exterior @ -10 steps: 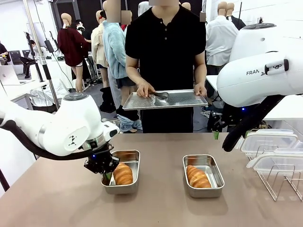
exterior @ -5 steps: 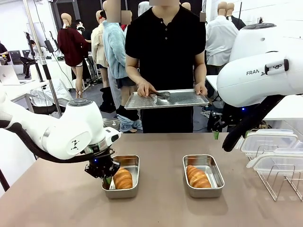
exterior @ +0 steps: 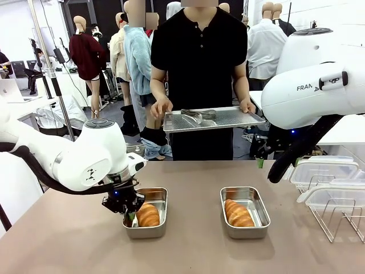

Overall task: Place the bread in airtight containers.
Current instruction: Once an object is inside an Airtight Container , place the container in the center of the table, then pick up one Airtight Container lid and hand it to the human.

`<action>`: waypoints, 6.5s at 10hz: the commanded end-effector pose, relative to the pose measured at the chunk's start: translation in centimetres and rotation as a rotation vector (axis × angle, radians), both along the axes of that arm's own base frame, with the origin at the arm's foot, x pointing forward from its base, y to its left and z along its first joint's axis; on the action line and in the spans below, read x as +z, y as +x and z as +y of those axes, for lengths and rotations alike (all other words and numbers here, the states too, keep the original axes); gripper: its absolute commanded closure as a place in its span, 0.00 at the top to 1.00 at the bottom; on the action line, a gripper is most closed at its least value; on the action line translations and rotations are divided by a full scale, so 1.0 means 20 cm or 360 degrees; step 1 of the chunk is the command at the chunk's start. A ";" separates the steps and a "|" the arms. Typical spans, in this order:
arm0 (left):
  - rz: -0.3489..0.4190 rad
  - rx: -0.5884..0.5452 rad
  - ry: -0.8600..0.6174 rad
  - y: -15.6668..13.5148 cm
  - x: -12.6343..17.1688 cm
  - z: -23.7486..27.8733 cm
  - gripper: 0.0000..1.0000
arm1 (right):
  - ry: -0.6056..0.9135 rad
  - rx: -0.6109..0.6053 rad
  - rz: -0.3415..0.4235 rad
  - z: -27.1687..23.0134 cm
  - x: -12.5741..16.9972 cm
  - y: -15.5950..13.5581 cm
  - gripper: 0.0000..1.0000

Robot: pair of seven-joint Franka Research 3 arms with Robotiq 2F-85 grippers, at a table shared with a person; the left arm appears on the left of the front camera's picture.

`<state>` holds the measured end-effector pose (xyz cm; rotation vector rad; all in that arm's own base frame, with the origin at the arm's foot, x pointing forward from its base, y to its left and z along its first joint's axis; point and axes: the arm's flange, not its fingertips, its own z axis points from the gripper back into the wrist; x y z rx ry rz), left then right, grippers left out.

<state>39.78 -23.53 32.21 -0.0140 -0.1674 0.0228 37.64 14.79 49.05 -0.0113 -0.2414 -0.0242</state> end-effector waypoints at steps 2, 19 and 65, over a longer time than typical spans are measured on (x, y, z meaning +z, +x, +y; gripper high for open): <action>-0.0012 0.0058 -0.0005 0.02 0.02 -0.02 0.88 | 0.0002 0.0003 -0.0001 0.00 0.00 0.00 1.00; -0.0023 0.0034 -0.0019 0.03 0.08 0.01 1.00 | 0.0002 0.0003 -0.0001 0.00 0.00 0.00 1.00; -0.0277 -0.0265 -0.0138 -0.06 0.92 0.05 1.00 | -0.0346 0.1366 0.0261 -0.32 0.15 -0.22 1.00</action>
